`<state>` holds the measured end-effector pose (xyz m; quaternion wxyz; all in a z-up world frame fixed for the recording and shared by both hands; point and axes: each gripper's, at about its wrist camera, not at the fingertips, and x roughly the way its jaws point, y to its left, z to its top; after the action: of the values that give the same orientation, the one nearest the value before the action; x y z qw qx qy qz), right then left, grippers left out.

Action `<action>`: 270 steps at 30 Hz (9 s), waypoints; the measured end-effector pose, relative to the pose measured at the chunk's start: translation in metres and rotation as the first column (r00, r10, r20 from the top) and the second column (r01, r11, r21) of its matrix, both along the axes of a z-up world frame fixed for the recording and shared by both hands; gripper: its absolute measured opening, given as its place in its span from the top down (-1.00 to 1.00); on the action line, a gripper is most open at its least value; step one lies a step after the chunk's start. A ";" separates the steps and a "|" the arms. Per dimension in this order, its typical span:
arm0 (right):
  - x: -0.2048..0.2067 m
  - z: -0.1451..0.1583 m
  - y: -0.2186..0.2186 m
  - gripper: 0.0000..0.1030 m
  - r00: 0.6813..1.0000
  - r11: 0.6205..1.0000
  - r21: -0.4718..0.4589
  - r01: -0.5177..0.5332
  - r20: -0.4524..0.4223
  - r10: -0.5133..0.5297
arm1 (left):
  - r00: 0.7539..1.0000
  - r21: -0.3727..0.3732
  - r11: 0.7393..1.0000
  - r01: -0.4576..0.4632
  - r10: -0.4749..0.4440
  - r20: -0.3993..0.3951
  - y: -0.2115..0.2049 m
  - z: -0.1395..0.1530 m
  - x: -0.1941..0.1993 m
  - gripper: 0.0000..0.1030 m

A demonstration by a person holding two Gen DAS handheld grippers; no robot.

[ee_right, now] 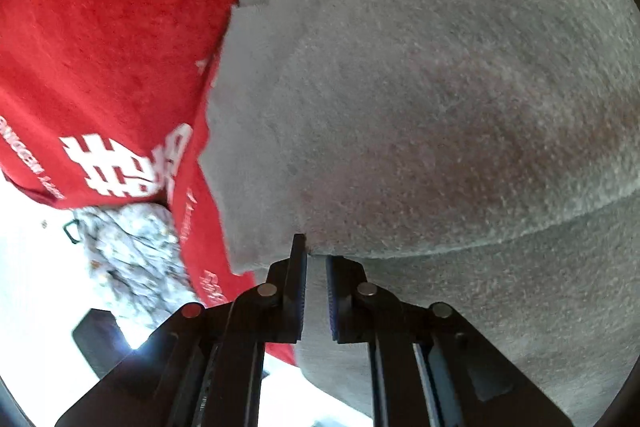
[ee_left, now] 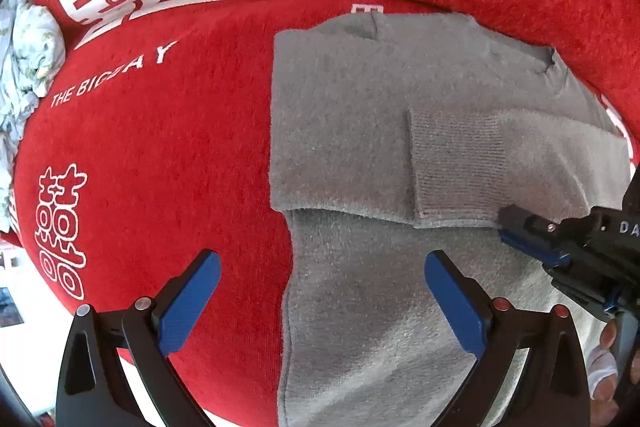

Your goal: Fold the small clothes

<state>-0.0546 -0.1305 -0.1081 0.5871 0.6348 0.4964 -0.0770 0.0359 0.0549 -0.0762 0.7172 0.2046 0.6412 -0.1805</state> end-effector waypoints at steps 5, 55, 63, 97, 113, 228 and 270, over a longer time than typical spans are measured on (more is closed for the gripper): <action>0.006 0.016 0.007 0.72 0.988 0.985 -0.082 -0.153 -0.010 0.153 | 1.000 0.007 1.000 0.027 -0.027 -0.015 -0.006 -0.010 0.003 -0.98; -0.215 0.051 -0.067 -0.33 0.958 0.932 -0.246 -0.267 -0.169 0.230 | 0.992 0.093 0.996 -0.002 0.013 -0.124 0.024 0.020 -0.120 -0.98; -0.258 0.038 -0.016 -0.33 0.954 0.940 -0.178 -0.291 -0.133 0.270 | 0.987 0.023 0.999 0.024 -0.020 -0.160 0.081 0.014 -0.155 -0.98; -0.319 0.043 0.018 0.86 0.984 0.997 -0.040 -0.059 0.166 0.065 | 0.887 -0.406 0.906 -0.120 -0.086 -0.453 0.170 0.041 -0.173 0.81; -0.187 0.058 -0.118 0.86 0.987 0.981 -0.192 -0.017 0.154 0.047 | 0.973 -0.358 0.930 -0.086 0.002 -0.229 0.063 0.065 -0.043 0.42; -0.209 0.045 -0.109 0.75 0.937 0.903 -0.336 0.267 -0.130 -0.325 | 0.972 -0.143 0.981 -0.129 0.097 -0.213 0.050 0.010 0.011 0.37; -0.136 0.080 -0.106 0.49 0.969 0.863 -0.502 -0.054 -0.236 -0.077 | 0.995 -0.101 0.994 -0.050 0.040 -0.095 -0.015 0.021 0.070 0.36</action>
<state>-0.1910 -0.2369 -0.0276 0.6655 0.4473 0.5244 -0.2864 0.1060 0.0396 -0.0556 0.7002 0.1442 0.6681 -0.2065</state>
